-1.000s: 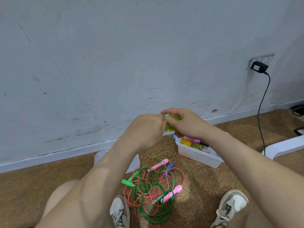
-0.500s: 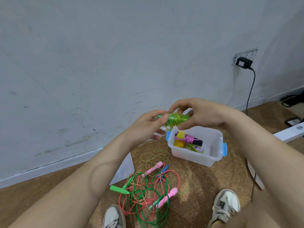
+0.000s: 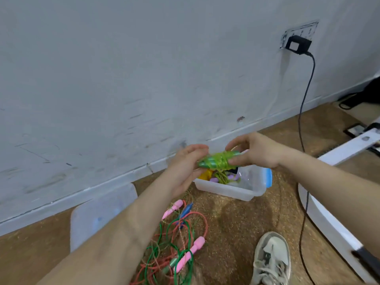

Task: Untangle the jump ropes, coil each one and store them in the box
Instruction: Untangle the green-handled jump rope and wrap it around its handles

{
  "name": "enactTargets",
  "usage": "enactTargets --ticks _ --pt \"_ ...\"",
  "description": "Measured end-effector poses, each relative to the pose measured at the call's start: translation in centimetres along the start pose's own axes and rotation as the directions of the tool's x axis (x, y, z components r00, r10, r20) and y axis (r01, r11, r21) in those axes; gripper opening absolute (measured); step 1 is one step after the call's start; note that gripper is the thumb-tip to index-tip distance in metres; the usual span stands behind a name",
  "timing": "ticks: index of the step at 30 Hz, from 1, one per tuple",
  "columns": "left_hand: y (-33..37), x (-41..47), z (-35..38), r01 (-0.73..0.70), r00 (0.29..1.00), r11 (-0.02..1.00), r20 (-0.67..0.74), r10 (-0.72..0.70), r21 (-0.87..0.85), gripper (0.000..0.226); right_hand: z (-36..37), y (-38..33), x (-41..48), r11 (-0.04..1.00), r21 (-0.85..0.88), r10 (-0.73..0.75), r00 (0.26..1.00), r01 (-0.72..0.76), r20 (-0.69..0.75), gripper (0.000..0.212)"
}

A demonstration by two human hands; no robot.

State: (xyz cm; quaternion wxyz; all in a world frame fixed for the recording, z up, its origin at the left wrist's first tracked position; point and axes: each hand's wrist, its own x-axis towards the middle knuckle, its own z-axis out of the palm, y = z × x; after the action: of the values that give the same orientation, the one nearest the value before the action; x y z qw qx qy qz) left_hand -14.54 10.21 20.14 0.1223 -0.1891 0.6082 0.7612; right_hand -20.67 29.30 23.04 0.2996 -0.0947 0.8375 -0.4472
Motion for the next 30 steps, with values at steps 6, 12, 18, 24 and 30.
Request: enactTargets --ticks 6,12,18,24,30 --pt "-6.7 8.0 -0.3 0.080 0.994 0.862 -0.100 -0.034 0.500 0.018 2.4 8.6 7.4 0.967 -0.256 -0.040 0.992 0.009 -0.116 0.032" --pt "-11.9 13.5 0.6 -0.176 0.984 0.324 0.178 0.024 0.929 0.027 1.6 16.1 12.3 0.726 -0.680 0.078 0.994 -0.106 -0.072 0.032" --pt "-15.8 17.1 0.9 -0.272 0.958 0.019 0.273 -0.092 0.962 0.028 4.6 19.9 15.1 0.621 -0.782 0.122 0.992 -0.051 0.032 0.030" --pt "-15.4 15.2 -0.4 -0.355 0.917 0.242 0.286 0.278 0.903 0.021 6.1 21.1 16.1 0.591 -0.789 0.153 0.984 -0.166 -0.092 0.030" --pt "-16.1 8.7 -7.3 -0.017 0.901 0.619 -0.257 0.350 0.785 0.021 8.1 14.7 12.9 0.879 -0.463 -0.218 0.959 0.113 -0.180 0.016"
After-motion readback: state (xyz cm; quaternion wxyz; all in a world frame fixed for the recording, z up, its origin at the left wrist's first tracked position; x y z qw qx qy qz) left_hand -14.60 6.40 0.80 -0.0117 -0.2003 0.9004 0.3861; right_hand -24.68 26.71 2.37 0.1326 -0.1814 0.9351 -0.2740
